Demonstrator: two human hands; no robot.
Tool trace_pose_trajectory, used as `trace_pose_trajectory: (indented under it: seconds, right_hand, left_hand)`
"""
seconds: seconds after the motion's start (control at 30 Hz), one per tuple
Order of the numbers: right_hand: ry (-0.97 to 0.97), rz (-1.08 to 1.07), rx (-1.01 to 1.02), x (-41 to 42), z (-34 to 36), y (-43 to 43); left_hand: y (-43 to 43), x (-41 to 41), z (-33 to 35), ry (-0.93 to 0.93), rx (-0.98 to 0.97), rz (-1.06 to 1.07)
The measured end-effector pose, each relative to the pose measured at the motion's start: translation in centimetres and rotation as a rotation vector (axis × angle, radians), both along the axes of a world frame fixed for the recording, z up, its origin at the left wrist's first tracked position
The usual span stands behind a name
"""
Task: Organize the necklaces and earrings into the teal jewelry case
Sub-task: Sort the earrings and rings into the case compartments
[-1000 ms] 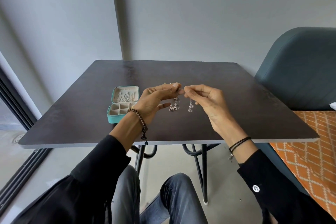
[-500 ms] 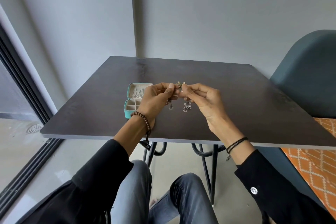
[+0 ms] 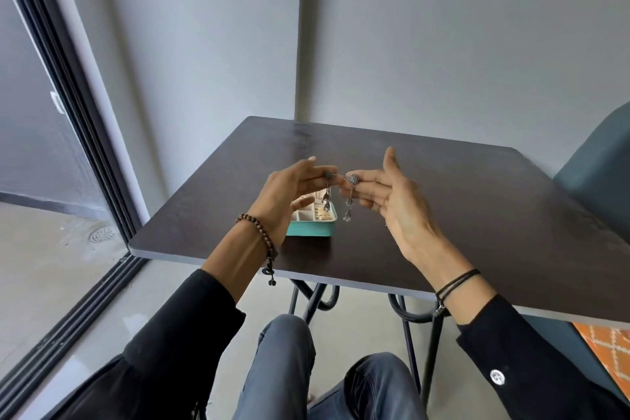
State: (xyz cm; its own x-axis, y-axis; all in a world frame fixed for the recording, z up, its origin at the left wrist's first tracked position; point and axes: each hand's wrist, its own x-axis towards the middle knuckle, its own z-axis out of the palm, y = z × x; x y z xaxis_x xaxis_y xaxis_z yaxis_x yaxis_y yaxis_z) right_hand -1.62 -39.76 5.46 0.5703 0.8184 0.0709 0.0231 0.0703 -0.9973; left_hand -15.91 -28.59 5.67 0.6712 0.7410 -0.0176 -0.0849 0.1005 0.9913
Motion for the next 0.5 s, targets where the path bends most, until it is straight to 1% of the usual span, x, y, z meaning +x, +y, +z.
trace_pose_trajectory:
  seconds: [0.17,0.27,0.33,0.4,0.5]
  right_hand:
    - [-0.017,0.032,-0.031,-0.8,0.4,2.1]
    - [-0.029,0.047,-0.002,-1.3,0.4,3.4]
    - [-0.098,0.047,0.008,-1.4,0.0,4.4]
    - [-0.16,0.028,0.016,-1.5,-0.5,5.6]
    - [-0.179,0.006,0.03,-1.8,-1.0,7.2]
  left_hand:
    - [1.5,-1.2,0.4,0.019,0.007,0.004]
    - [2.4,-1.8,0.1,0.003,0.087,0.018]
    - [3.2,-2.0,-0.3,-0.023,0.125,0.042]
    - [4.0,-1.8,-0.6,-0.051,0.108,0.089]
    - [4.8,-1.5,-1.0,-0.059,0.077,0.146]
